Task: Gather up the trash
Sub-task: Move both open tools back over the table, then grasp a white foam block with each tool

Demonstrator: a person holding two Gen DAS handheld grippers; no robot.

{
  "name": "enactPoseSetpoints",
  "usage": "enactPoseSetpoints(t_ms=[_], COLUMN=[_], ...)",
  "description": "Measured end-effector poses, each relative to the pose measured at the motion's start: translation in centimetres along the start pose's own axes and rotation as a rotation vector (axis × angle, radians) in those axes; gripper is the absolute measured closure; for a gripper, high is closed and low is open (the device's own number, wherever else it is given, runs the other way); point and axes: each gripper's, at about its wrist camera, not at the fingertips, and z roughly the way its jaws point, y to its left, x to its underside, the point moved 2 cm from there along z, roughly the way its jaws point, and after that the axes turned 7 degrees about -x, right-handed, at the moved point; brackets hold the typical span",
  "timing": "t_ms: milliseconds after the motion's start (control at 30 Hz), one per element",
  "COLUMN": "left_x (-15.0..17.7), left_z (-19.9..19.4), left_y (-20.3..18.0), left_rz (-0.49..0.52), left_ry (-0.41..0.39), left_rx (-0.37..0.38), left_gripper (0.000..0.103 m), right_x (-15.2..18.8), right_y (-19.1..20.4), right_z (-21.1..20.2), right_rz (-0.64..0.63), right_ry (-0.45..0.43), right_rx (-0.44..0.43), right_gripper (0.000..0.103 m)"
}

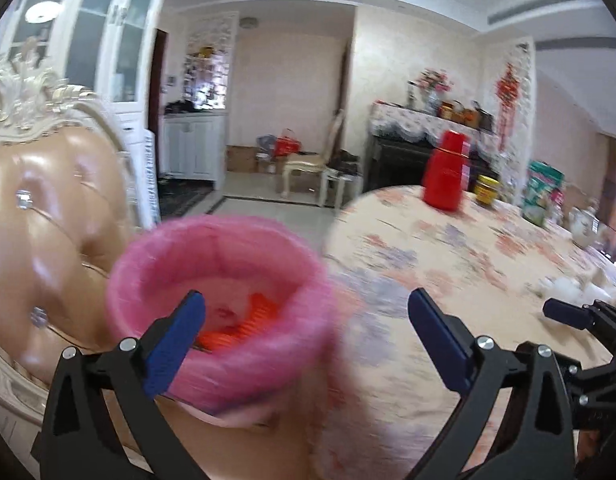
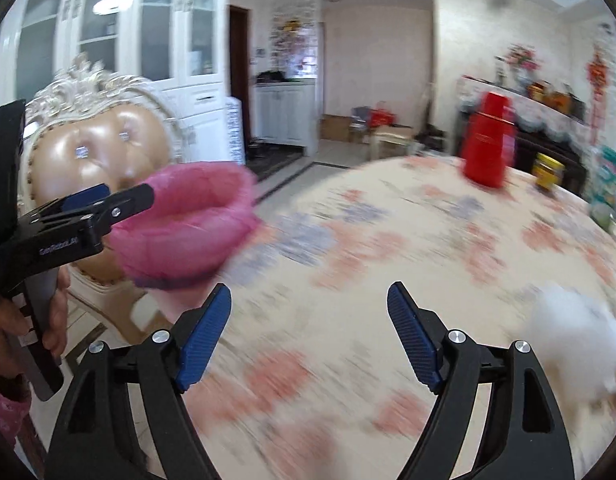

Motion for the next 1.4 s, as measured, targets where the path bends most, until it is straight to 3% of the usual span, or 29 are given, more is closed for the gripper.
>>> enactPoseSetpoints(t_ms=[400, 567, 700, 867, 1067, 1133, 1267, 1400], left_x=[2.3, 3.8, 4.6, 4.6, 4.2, 4.1, 4.0, 3.7], left_z=[-1.7, -0.6, 0.7, 1.6, 2.8, 3.2, 4.0, 5.0], left_y=[-19.4, -23.9, -25.4, -24.6, -24.0, -24.3, -25.9, -28.5], left_rz=[0.195, 0.24, 0.245, 0.237, 0.221, 0.225, 0.26, 0.285], left_ry=[0.063, 0.111, 0.163, 0.198, 0.23, 0.239, 0.241, 0.255], left_rx=[0.322, 0.352, 0.361, 0.351, 0.347, 0.351, 0.364, 0.4], left_gripper=[0.005, 0.005, 0.005, 0.005, 0.005, 0.005, 0.005, 0.005], right_x=[7.0, 8.5, 8.7, 7.2, 6.5, 6.7, 7.0, 7.8], right_y=[-13.1, -17.7, -20.2, -20.7, -21.8, -22.4, -22.6, -22.3], right_z=[-11.1, -11.9, -10.6, -8.2, -5.8, -6.2, -7.9, -11.1], right_rz=[0.27, 0.326, 0.385, 0.376, 0.408, 0.457, 0.485, 0.523], right_ry=[-0.045, -0.024, 0.008, 0.032, 0.075, 0.049, -0.045, -0.196], right_rx=[0.302, 0.393, 0.39, 0.362, 0.378, 0.337, 0.3, 0.246], right_gripper=[0.027, 0.027, 0.028, 0.028, 0.043, 0.069, 0.069, 0.069])
